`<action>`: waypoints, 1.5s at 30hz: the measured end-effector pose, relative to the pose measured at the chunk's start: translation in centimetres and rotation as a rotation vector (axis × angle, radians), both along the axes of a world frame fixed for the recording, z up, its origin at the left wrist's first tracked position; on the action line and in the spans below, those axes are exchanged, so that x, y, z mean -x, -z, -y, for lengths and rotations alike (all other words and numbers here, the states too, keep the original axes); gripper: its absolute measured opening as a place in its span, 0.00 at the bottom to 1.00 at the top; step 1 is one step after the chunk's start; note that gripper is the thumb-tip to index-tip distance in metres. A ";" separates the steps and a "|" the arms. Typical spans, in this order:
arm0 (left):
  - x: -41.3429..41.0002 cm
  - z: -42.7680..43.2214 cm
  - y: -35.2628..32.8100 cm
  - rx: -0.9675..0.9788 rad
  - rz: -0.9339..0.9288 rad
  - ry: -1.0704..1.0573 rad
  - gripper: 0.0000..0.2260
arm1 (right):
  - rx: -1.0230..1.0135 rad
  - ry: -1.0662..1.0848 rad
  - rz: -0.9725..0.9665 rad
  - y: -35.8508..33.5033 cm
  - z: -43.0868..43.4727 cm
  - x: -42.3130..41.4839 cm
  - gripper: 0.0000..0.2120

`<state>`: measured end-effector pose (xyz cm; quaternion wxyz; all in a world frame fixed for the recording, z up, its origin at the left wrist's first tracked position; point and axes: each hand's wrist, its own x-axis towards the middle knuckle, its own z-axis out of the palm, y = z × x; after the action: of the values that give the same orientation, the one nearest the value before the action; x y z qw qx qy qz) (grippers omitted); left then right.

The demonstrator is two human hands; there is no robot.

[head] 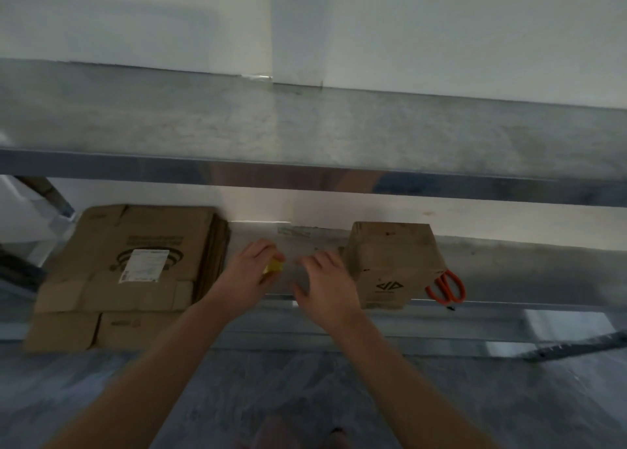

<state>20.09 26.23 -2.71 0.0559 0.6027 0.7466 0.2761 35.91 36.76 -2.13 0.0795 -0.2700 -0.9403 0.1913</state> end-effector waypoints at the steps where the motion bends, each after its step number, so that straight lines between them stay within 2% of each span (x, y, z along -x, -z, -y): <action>1: -0.1 0.4 0.1 0.002 -0.003 0.004 0.10 | 0.050 0.007 0.022 0.5 0.1 0.6 0.20; 4: 0.1 1.3 1.0 0.022 0.021 0.004 0.12 | 0.123 0.043 -0.030 1.8 0.4 1.6 0.10; 6: 0.3 1.8 1.8 0.053 0.046 -0.015 0.13 | 0.158 0.067 -0.050 2.6 0.8 2.0 0.08; 16: 0.9 2.5 5.0 0.268 0.362 -0.062 0.21 | 0.188 0.137 0.000 4.9 0.5 3.0 0.05; 21: 1.8 0.9 4.6 0.276 0.387 -0.052 0.29 | 0.248 0.220 0.063 5.8 -0.2 3.2 0.05; 24: 2.0 0.5 4.8 0.290 0.313 -0.006 0.28 | 0.220 0.221 0.038 6.2 0.1 2.7 0.05; 27: 2.4 0.6 5.4 0.255 0.115 0.055 0.24 | 0.218 0.243 0.012 6.7 0.9 2.7 0.03; 31: 2.9 0.2 6.8 0.305 0.132 -0.062 0.21 | 0.318 0.306 0.018 7.7 1.3 3.5 0.03; 35: 3.0 -0.8 8.2 0.338 0.074 -0.088 0.20 | 0.366 0.339 0.056 9.6 2.0 3.5 0.05; 38: 3.1 -1.2 9.1 0.368 0.057 -0.101 0.21 | 0.487 0.420 0.020 10.9 2.4 3.4 0.08; 42: 3.0 -1.1 9.9 0.302 0.028 -0.074 0.23 | 0.638 0.571 -0.015 12.1 2.5 3.2 0.10; 45: 3.4 -0.8 10.2 0.257 -0.028 -0.051 0.26 | 0.613 0.627 0.033 12.5 2.3 3.2 0.08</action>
<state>16.66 26.99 -12.90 0.1150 0.5752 0.7917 0.1710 32.73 34.45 -14.65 0.0350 -0.5563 -0.7139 0.4238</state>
